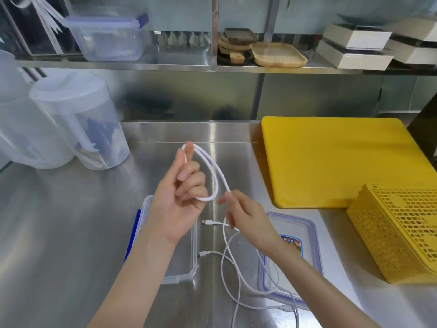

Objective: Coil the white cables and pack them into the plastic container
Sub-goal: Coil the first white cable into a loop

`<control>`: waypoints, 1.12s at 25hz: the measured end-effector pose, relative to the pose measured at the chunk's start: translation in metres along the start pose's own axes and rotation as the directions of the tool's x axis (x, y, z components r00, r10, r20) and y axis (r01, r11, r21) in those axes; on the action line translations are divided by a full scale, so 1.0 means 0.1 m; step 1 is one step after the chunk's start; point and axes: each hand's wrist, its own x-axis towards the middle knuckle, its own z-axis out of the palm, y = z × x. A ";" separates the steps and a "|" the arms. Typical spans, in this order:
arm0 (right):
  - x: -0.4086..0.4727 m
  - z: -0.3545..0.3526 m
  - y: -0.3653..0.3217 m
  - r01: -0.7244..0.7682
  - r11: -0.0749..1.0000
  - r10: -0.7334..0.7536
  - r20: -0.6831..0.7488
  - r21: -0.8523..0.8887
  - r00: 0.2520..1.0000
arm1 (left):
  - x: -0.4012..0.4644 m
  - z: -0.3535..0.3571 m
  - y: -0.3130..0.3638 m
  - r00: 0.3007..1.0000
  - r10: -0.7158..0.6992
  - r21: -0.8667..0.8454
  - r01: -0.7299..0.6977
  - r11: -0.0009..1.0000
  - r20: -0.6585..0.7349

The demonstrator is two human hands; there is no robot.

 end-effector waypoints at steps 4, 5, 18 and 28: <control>-0.12 -0.10 0.13 -0.032 0.999 0.032 0.001 -0.025 0.999 | 0.03 -0.05 0.10 0.975 0.125 0.163 -0.095 0.982 -0.181; -0.13 -0.13 0.11 0.012 0.996 -0.010 0.026 -0.086 1.000 | 0.04 -0.07 0.07 0.963 0.151 0.202 -0.106 0.974 -0.222; -0.16 -0.31 -0.30 0.389 0.845 -0.295 0.286 -0.368 0.912 | -0.05 -0.18 -0.30 0.979 0.119 0.868 0.089 0.488 -0.167; -0.09 -0.54 -0.38 0.281 0.947 -0.233 0.269 -0.157 0.935 | -0.06 -0.13 -0.30 0.991 0.017 0.974 0.124 0.189 -0.129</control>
